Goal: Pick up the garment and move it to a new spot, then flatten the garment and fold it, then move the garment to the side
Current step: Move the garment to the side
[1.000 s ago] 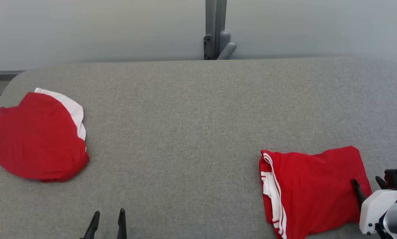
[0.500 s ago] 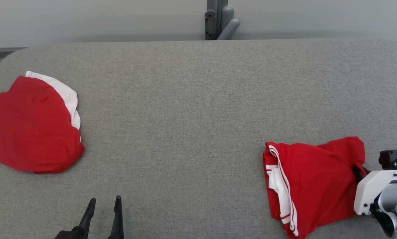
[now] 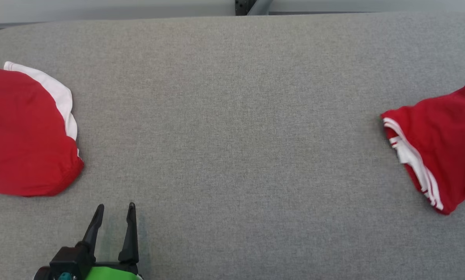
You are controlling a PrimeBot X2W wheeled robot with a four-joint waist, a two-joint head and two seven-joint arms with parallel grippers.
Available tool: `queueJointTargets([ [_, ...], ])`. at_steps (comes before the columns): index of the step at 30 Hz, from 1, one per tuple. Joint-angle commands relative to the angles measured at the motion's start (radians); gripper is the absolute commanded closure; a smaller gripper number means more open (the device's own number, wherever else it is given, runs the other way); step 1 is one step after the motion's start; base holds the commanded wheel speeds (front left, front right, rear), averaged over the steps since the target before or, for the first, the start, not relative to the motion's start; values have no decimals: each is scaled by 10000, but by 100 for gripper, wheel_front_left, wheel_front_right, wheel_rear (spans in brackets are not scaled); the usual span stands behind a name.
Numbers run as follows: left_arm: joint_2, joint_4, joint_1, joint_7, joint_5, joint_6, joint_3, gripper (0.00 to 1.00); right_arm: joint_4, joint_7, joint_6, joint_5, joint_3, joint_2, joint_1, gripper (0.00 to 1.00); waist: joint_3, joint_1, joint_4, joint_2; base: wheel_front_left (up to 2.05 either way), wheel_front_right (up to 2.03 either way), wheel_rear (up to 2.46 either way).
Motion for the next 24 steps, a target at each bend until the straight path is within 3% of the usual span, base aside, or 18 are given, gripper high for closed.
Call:
queueJointTargets([
  [1, 105, -64, -189, 2, 43, -25, 60, 0, 47, 18, -18, -54, -74, 5, -136, 100, 333, 0, 83, 0, 0, 0, 0],
  [6, 217, -133, -334, 2, 38, -39, 87, 0, 355, 252, -18, -846, -1262, -125, -590, 100, 797, 0, 219, 0, 0, 0, 0],
  [11, 297, -173, -355, 2, -82, -43, -2, 0, 778, 332, -18, -1566, -2288, 171, -941, 100, 1054, 0, 278, 0, 0, 0, 0],
  [24, 380, -168, -350, 3, -77, -46, -85, 0, 1625, 109, -18, -3477, -4473, 738, -1293, 100, 859, 0, 205, 0, 0, 0, 0],
])
